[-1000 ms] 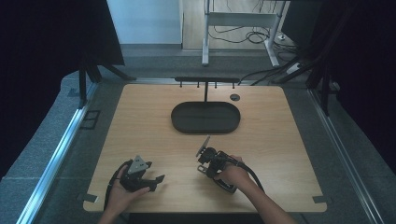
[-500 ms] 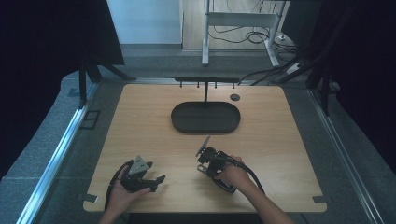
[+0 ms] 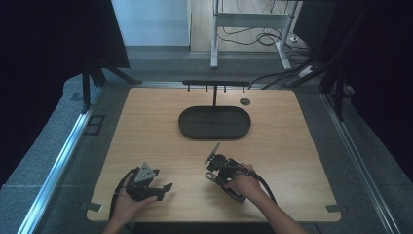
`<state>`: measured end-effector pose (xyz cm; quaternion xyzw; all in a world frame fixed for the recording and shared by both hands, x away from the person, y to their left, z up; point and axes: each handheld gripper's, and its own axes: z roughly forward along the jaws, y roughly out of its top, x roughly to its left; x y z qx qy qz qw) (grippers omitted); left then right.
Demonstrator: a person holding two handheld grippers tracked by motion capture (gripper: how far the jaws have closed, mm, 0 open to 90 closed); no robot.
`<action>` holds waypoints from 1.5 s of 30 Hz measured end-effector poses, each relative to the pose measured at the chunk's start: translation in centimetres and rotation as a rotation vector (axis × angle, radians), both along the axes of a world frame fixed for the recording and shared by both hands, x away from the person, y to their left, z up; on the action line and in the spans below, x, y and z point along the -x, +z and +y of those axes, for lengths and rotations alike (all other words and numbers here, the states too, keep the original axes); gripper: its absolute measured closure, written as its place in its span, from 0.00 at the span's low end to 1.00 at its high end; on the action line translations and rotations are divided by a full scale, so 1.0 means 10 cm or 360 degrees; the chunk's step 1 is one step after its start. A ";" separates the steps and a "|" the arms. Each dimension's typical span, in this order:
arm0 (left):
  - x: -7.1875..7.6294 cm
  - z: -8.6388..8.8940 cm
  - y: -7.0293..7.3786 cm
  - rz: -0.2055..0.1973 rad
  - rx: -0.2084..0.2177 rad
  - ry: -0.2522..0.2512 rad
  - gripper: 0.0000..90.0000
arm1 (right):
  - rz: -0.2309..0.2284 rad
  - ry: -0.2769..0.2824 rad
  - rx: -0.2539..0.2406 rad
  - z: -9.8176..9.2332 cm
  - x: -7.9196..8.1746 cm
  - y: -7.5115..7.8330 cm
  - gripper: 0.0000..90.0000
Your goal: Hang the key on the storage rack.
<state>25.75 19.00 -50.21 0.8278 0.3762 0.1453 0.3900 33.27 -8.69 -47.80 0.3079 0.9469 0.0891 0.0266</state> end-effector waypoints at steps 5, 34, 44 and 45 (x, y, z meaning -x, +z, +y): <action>-0.01 0.01 -0.01 0.0006 0.0000 0.0006 0.29 | -0.0036 -0.0018 -0.0071 -0.07 0.02 0.06 0.90; -0.02 0.03 0.00 0.0017 -0.0006 0.0010 0.29 | -0.0287 -0.0059 -0.0347 -0.42 0.19 0.57 0.90; -0.02 0.02 -0.01 0.0020 -0.0007 0.0013 0.29 | -0.0447 -0.0121 -0.0512 -0.54 0.23 0.76 0.90; -0.02 0.02 -0.01 0.0020 -0.0008 0.0013 0.29 | -0.0456 -0.0119 -0.0518 -0.54 0.23 0.76 0.90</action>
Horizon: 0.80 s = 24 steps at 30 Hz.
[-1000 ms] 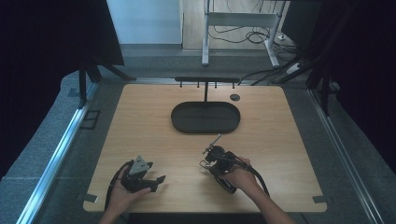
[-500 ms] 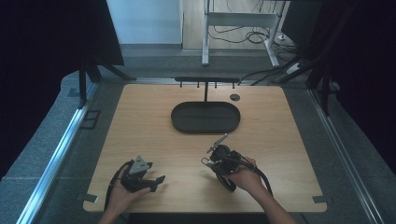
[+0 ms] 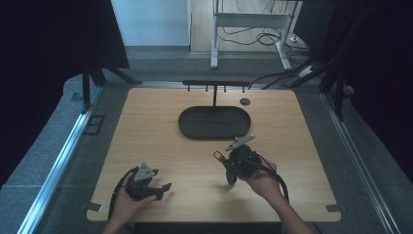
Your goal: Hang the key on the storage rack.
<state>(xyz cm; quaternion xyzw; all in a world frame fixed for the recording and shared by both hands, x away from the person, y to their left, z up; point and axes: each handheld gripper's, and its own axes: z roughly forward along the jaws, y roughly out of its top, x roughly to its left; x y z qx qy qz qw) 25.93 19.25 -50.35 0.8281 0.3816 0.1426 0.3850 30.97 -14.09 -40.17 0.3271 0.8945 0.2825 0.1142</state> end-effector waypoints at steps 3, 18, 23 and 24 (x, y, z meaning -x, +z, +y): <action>0.00 0.00 0.00 0.0001 -0.0001 -0.0001 0.29 | -0.0037 -0.0007 -0.0005 -0.01 0.02 0.03 0.90; 0.00 0.00 -0.01 0.0005 0.0003 -0.0004 0.29 | -0.0140 -0.0068 -0.0123 -0.11 0.02 0.11 0.90; 0.00 0.00 -0.01 0.0005 0.0002 -0.0002 0.29 | -0.0174 -0.0094 -0.0161 -0.14 0.01 0.14 0.90; 0.00 0.00 -0.01 0.0006 0.0002 0.0000 0.29 | -0.0179 -0.0101 -0.0166 -0.14 0.01 0.14 0.90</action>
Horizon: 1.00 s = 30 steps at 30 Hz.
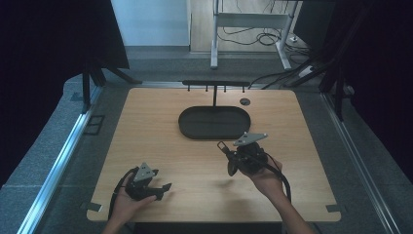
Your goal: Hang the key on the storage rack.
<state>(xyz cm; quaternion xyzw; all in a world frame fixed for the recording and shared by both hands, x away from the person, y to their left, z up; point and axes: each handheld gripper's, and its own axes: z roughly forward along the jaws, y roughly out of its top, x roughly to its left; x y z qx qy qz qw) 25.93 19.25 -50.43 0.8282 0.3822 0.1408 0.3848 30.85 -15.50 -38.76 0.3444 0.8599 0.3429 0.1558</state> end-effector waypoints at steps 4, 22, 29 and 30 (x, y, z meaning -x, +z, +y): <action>0.00 0.00 0.00 0.0002 0.0000 0.0002 0.29 | -0.0021 -0.0018 -0.0025 -0.03 -0.01 0.02 0.90; 0.00 0.00 0.00 0.0002 -0.0002 0.0000 0.29 | -0.0086 -0.0124 -0.0106 -0.15 -0.07 0.07 0.90; 0.00 0.00 0.00 0.0000 0.0000 0.0000 0.29 | -0.0091 -0.0172 -0.0121 -0.20 -0.12 0.07 0.90; 0.00 0.00 0.00 0.0000 0.0000 0.0000 0.29 | -0.0095 -0.0178 -0.0123 -0.21 -0.13 0.07 0.90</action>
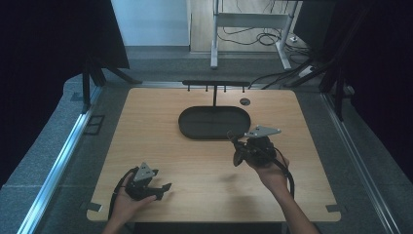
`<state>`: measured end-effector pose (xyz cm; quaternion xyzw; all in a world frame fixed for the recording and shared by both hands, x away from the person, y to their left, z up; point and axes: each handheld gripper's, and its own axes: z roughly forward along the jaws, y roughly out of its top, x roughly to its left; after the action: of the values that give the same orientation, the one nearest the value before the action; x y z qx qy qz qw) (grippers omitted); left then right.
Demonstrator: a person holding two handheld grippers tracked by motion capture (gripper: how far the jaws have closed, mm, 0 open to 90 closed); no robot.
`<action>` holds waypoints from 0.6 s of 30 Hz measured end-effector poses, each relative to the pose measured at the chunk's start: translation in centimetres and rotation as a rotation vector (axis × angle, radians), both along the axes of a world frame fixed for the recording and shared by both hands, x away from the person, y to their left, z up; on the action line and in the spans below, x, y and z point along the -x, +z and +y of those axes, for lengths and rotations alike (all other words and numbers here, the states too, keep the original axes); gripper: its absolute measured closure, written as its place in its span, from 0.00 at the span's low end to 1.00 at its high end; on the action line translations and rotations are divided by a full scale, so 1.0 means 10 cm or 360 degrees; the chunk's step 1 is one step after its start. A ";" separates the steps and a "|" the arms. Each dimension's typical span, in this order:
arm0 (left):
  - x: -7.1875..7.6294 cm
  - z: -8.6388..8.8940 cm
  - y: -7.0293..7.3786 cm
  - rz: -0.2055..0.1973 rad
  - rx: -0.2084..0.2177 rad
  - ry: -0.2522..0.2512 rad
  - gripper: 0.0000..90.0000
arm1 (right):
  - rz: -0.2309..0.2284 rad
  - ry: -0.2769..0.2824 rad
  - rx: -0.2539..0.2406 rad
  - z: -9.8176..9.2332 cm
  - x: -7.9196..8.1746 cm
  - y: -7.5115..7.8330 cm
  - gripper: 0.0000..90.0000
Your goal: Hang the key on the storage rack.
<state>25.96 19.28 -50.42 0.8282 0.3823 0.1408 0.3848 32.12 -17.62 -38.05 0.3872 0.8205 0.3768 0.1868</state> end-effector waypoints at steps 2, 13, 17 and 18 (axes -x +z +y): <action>0.00 0.00 0.00 0.0001 -0.0002 0.0000 0.29 | -0.0003 -0.0017 -0.0004 -0.01 -0.02 -0.01 0.90; 0.00 0.00 0.00 0.0000 -0.0003 0.0001 0.29 | -0.0013 -0.0072 -0.0025 -0.07 -0.09 0.00 0.90; 0.00 0.00 0.00 -0.0001 -0.0001 0.0000 0.29 | -0.0023 -0.0091 -0.0039 -0.09 -0.12 0.00 0.90; 0.00 0.00 0.00 -0.0002 -0.0001 0.0000 0.29 | -0.0023 -0.0099 -0.0042 -0.10 -0.12 0.01 0.90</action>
<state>25.96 19.31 -50.43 0.8283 0.3822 0.1414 0.3846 33.34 -18.60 -38.00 0.4121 0.8016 0.3846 0.1993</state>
